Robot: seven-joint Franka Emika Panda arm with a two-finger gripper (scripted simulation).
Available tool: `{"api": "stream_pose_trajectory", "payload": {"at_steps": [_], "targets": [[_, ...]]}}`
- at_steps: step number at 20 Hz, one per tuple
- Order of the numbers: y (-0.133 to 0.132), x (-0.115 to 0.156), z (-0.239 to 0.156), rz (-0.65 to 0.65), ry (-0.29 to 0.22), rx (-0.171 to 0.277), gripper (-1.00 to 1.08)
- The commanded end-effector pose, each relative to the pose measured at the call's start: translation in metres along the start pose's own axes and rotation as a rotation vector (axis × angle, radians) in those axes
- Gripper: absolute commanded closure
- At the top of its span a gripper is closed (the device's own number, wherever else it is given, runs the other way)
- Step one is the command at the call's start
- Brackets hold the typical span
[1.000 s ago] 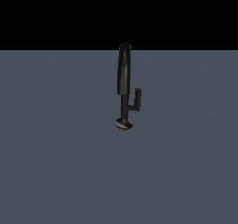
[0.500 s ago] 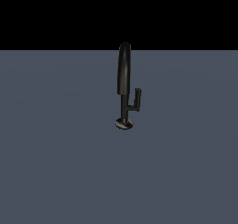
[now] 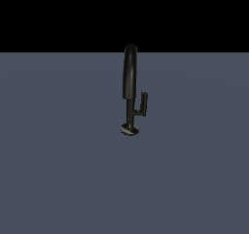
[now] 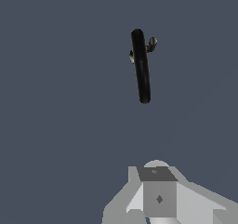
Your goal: Turn on the faucet by rotating a designated handle.
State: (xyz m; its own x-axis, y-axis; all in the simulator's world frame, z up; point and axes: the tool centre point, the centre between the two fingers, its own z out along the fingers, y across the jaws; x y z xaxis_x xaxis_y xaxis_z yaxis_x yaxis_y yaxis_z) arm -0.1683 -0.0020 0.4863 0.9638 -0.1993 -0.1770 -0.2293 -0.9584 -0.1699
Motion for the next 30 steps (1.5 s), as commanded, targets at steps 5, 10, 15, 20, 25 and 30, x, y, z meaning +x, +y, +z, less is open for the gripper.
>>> {"api": "stream_pose_trajectory", "payload": {"at_steps": [5, 10, 15, 20, 25, 30], "targets": [[0.002, 0.041, 0.008, 0.102, -0.094, 0.093, 1.08], [0.005, 0.072, 0.018, 0.182, -0.169, 0.166, 1.08], [0.011, 0.103, 0.031, 0.264, -0.246, 0.243, 1.08], [0.018, 0.133, 0.046, 0.348, -0.326, 0.322, 1.08], [0.027, 0.162, 0.066, 0.435, -0.410, 0.406, 1.08], [0.037, 0.190, 0.090, 0.528, -0.500, 0.495, 1.08]]}}
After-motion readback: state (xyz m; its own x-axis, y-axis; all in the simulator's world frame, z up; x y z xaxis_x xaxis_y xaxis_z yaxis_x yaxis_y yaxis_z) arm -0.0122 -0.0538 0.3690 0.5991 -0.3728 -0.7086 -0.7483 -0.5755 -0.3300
